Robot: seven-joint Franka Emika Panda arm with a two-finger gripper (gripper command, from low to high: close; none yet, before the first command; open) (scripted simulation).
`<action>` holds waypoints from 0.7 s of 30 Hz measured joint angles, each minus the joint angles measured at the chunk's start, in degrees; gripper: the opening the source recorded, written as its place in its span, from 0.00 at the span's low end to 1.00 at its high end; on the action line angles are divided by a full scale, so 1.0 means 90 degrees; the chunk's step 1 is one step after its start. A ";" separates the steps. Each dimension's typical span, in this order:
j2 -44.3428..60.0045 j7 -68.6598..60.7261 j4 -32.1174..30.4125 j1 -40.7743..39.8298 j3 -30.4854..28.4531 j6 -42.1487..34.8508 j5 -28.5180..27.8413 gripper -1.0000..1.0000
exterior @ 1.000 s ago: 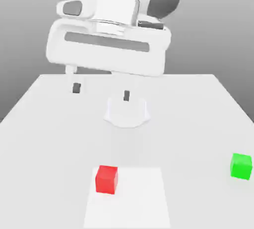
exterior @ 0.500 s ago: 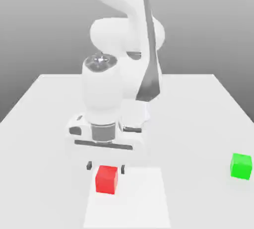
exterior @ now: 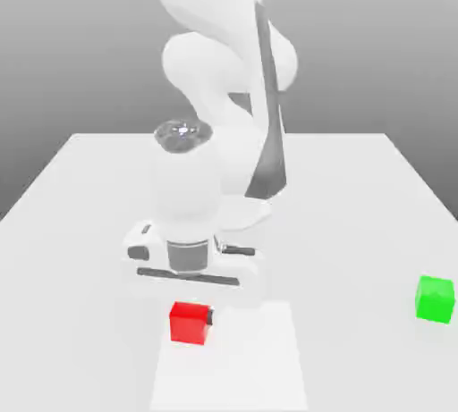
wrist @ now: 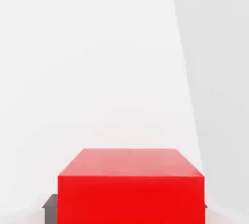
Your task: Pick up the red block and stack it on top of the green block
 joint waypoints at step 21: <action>-0.0479 0.3639 0.1129 0.2880 0.2555 -0.1710 -0.0239 0.00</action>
